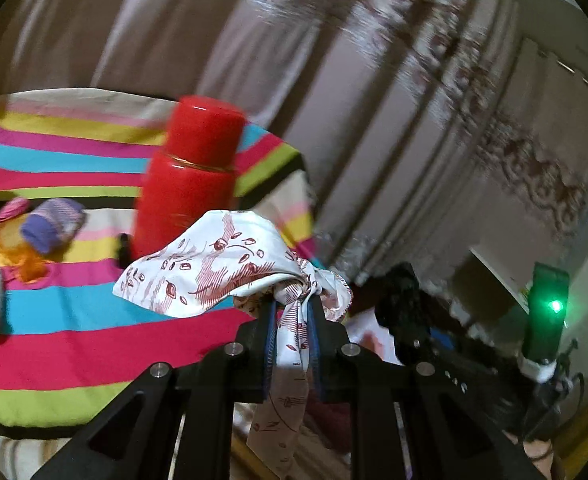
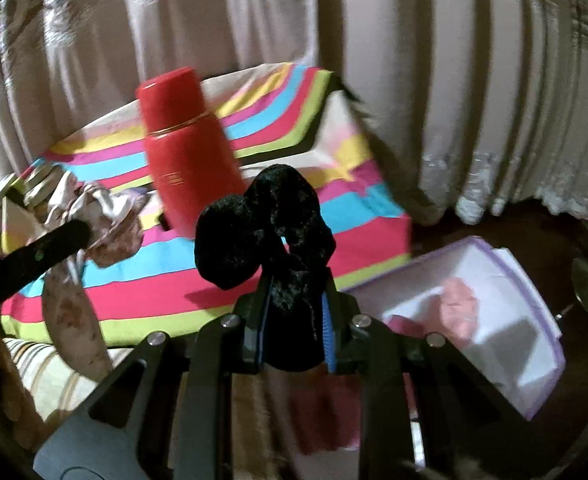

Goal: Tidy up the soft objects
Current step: 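Carry both items to the white box and open both tools inside it, then move both open tools back over the remaining soft items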

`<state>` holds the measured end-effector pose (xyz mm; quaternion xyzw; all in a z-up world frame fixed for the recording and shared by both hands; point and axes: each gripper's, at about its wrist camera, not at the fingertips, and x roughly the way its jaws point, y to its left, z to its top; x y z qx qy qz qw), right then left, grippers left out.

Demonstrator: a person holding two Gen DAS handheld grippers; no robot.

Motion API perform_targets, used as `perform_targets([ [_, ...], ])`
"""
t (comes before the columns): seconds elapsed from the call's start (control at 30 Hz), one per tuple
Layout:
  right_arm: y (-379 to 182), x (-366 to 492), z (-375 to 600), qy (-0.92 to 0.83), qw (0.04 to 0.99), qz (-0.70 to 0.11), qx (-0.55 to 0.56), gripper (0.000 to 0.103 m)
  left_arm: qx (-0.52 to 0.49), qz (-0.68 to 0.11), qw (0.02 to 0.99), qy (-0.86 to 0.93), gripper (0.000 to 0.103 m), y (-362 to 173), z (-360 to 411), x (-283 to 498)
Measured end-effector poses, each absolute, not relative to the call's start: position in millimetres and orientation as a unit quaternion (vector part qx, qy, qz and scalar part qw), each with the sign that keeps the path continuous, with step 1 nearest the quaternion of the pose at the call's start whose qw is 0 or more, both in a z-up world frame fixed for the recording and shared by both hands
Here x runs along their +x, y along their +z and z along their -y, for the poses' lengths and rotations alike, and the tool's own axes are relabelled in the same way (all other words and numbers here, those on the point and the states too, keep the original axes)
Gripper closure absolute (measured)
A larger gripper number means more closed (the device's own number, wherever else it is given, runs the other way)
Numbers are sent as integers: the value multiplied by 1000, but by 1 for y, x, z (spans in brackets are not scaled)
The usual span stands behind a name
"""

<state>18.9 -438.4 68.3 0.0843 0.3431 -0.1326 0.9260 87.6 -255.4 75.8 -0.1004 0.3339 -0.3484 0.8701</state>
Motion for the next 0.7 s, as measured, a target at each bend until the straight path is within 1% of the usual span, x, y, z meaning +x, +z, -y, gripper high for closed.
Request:
perform_targets([
  [0.27, 77, -10, 493, -195, 918, -330, 105, 78, -70, -343, 843, -408, 87, 79, 303, 64],
  [0.3, 77, -12, 498, -202, 916, -329, 108, 78, -67, -345, 838, -417, 85, 79, 308, 61],
  [0.33, 77, -13, 503, -208, 915, -328, 111, 78, -62, -348, 832, -427, 83, 79, 314, 60],
  [0.37, 77, -15, 507, -215, 913, -328, 115, 75, -57, -350, 827, -435, 81, 79, 318, 58],
  [0.4, 77, -19, 513, -224, 910, -326, 122, 75, -53, -351, 825, -439, 73, 78, 321, 55],
  [0.43, 77, -21, 517, -232, 908, -326, 127, 73, -49, -352, 824, -441, 62, 77, 323, 53],
  [0.5, 77, -25, 526, -239, 904, -327, 139, 64, -48, -352, 822, -446, 53, 78, 327, 51],
  [0.53, 77, -27, 529, -240, 903, -327, 142, 60, -48, -351, 822, -446, 53, 78, 327, 51],
  [0.6, 77, -29, 531, -240, 903, -324, 147, 46, -46, -351, 823, -445, 53, 78, 326, 52],
  [0.67, 77, -30, 531, -239, 904, -323, 148, 42, -45, -353, 823, -442, 53, 77, 326, 52],
  [0.7, 76, -30, 531, -238, 904, -324, 148, 42, -45, -354, 823, -441, 53, 77, 326, 53],
])
